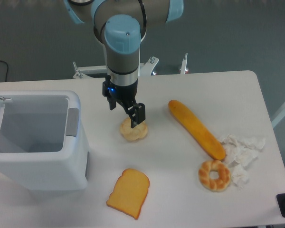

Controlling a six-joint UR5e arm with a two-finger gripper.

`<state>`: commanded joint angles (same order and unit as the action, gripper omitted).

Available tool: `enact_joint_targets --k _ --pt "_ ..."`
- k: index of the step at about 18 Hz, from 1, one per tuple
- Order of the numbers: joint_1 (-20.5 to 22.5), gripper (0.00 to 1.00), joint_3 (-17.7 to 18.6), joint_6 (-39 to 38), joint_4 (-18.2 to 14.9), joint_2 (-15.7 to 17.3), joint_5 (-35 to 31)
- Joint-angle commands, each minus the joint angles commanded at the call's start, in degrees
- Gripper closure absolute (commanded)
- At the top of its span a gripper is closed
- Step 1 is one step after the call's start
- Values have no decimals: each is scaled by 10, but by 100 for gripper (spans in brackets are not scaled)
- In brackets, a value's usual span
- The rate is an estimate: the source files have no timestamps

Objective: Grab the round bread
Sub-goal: 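Lower the gripper down over the round bun, then close the gripper fingers around the round bun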

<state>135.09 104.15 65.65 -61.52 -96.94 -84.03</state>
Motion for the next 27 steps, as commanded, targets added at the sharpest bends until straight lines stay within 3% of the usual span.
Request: enact_joint_targets --k 8,15,22,27 --pt "-11 0 -1 13 -5 -19 -18" --pt "-7 0 -5 6 -67 -28 -20" --pt "-7 0 -12 7 -69 -54 -28" --pt "-9 0 -37 -16 -73 -75 -25"
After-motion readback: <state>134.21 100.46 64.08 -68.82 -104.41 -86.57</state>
